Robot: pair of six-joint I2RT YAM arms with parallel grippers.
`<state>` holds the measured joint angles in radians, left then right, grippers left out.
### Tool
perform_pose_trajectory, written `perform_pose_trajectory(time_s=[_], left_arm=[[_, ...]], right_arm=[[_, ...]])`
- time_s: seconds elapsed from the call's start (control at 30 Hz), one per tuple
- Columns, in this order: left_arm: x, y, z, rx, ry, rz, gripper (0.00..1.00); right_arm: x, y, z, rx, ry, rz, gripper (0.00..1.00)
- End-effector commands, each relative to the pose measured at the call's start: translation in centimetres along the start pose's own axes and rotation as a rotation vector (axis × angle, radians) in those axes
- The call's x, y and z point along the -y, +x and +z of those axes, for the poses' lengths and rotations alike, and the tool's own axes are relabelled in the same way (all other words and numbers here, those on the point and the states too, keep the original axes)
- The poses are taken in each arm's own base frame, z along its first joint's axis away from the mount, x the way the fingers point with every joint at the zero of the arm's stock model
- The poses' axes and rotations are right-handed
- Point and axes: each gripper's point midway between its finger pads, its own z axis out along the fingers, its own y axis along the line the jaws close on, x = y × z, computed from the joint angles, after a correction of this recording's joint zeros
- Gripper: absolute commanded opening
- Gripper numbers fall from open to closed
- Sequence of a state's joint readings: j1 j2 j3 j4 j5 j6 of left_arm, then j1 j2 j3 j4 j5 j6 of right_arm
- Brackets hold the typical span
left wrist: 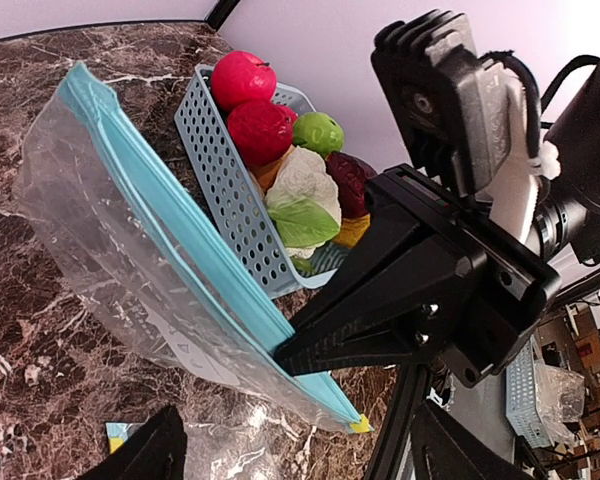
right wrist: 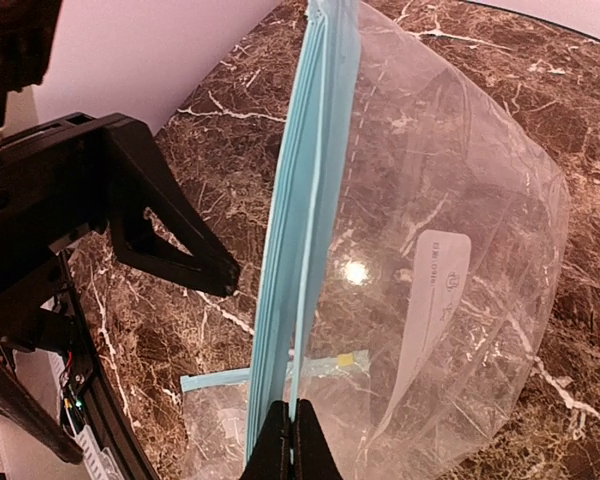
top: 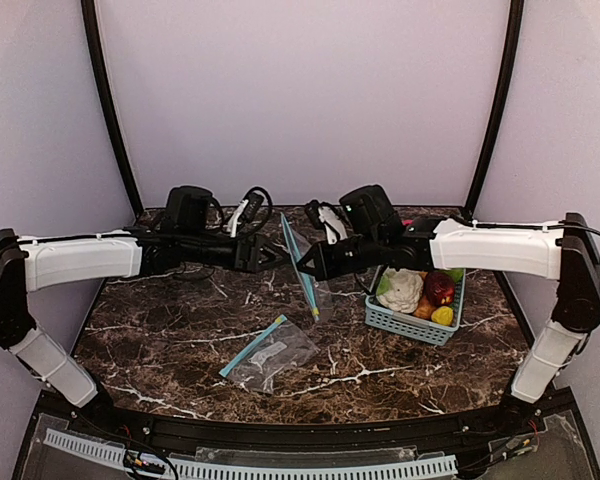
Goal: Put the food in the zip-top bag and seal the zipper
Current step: Pass from the right arm to the left
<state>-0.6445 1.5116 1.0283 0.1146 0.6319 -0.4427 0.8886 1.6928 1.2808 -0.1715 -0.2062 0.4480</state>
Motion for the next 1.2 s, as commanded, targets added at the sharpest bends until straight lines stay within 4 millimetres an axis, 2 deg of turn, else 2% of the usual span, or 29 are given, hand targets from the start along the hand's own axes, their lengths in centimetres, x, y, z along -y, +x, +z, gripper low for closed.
perform_pose_trajectory(time_s=[0.0, 0.33, 0.97, 1.17], left_arm=[[0.1, 0.6, 0.4, -0.009, 0.022, -0.032, 0.77], [-2.0, 1.5, 1.1, -0.036, -0.046, -0.084, 0.66], [-6.2, 2.4, 0.5, -0.049, -0.200, -0.171, 0.46], [-6.6, 2.3, 0.4, -0.049, -0.221, -0.172, 0.41]], right_arm=[[-2.1, -1.0, 0.5, 0.034, -0.070, 0.001, 0.00], [-2.2, -0.4, 1.3, 0.024, -0.039, -0.011, 0.00], [-1.7, 0.1, 1.8, 0.012, 0.072, -0.051, 0.00], [-1.7, 0.1, 2.4, 0.007, 0.122, -0.068, 0.00]])
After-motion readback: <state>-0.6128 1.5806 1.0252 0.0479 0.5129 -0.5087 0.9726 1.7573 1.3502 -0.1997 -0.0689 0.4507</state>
